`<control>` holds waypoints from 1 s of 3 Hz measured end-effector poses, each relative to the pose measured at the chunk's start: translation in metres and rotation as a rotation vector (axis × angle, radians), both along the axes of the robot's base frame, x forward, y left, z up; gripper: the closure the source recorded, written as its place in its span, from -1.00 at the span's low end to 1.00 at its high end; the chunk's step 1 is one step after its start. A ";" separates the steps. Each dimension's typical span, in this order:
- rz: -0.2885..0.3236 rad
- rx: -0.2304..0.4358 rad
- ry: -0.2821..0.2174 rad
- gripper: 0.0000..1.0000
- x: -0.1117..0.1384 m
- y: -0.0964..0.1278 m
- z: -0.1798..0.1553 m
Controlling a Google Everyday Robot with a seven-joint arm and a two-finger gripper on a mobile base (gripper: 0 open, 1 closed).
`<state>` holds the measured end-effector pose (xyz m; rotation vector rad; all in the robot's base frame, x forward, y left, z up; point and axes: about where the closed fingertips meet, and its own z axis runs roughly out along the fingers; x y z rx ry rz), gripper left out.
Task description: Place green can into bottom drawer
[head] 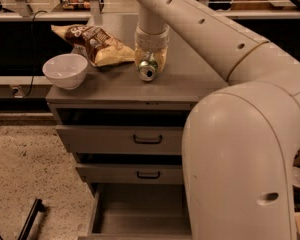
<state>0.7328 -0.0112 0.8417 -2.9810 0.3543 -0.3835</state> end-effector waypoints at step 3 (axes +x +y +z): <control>-0.339 0.162 0.033 1.00 -0.073 -0.054 0.045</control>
Offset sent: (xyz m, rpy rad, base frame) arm -0.0629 -0.0438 0.0591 0.1950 0.0412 -0.3141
